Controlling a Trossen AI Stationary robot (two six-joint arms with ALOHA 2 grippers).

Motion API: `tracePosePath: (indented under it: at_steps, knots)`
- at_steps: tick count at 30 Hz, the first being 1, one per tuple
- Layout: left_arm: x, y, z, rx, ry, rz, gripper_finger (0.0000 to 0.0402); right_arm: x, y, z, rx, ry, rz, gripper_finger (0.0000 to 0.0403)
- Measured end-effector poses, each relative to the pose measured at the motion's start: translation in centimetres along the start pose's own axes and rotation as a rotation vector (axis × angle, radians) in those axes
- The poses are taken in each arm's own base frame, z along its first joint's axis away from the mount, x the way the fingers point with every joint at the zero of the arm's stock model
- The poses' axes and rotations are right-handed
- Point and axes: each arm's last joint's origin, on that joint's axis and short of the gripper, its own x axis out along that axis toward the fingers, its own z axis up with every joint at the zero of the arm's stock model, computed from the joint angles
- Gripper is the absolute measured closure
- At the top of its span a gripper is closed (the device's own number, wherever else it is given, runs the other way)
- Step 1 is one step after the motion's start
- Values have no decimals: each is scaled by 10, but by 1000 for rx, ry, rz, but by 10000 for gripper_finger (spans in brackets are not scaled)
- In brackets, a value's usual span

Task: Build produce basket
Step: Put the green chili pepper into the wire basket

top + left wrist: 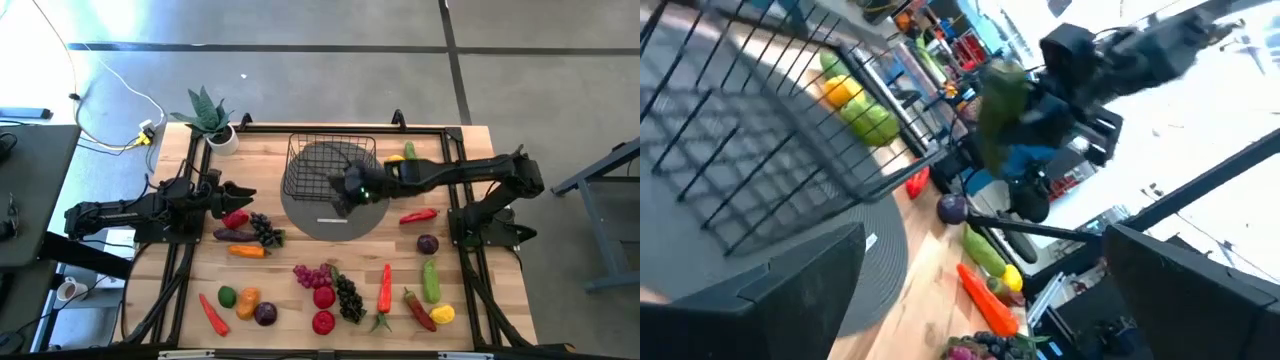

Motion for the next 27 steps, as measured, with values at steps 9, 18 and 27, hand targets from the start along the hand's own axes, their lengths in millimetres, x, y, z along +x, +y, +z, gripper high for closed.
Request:
tracePosePath:
  at_steps: [9, 18, 27]
  knots:
    - [-5, -20, 16, 171, 37, 40, 4, 7, -32, 31, -47, -49, -66, 352]
    - [-6, -41, 33, 385, 170, 145, 4, 10, -57, 49, -62, -54, -105, 351]
    - [1, -58, 46, 458, 333, 259, 4, 15, -70, 48, -65, -24, -146, 351]
